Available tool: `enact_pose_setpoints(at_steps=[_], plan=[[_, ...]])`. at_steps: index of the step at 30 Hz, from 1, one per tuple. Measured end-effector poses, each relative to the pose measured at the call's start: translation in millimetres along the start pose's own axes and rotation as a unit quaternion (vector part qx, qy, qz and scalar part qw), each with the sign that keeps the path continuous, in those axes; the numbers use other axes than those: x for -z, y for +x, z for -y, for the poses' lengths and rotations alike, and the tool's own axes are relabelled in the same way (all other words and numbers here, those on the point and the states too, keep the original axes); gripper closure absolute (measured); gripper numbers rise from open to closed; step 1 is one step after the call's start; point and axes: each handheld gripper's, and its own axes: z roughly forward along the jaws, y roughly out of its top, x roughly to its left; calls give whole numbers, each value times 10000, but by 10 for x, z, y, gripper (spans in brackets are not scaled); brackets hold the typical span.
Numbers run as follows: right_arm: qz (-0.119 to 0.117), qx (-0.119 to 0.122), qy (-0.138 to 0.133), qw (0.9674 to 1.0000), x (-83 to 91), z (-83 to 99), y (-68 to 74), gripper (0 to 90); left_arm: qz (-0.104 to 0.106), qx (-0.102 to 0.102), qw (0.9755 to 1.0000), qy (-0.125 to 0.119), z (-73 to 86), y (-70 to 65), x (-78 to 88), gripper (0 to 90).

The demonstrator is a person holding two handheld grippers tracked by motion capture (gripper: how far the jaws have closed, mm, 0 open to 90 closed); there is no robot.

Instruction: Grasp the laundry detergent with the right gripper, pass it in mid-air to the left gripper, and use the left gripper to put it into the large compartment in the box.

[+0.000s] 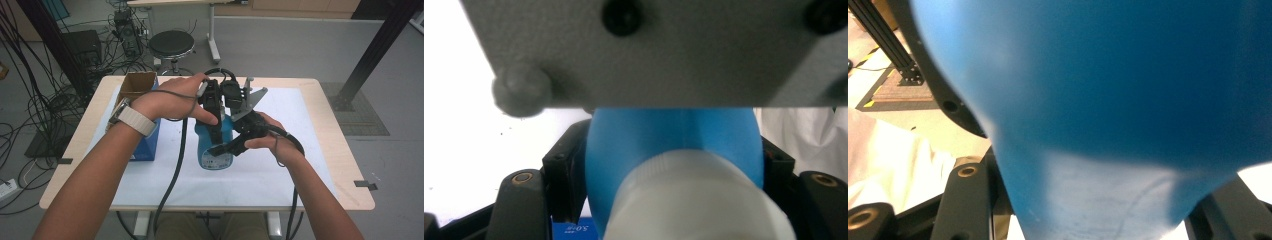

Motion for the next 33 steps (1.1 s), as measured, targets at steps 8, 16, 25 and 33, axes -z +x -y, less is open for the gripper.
enact_pose_setpoints(at_steps=[8,16,25,33], plan=[[-15,-17,4,10000,-2,0,-4,438,42,-18,10000,-10,3,-6,-12,369],[-36,9,12,10000,-12,-1,-7,438,42,-24,10000,1,9,-5,-18,372],[-52,6,4,10000,-21,2,-6,438,66,-17,10000,-55,30,-1,-22,373],[-59,4,25,10000,-36,8,-6,437,105,-16,9999,-66,46,7,-40,372]])
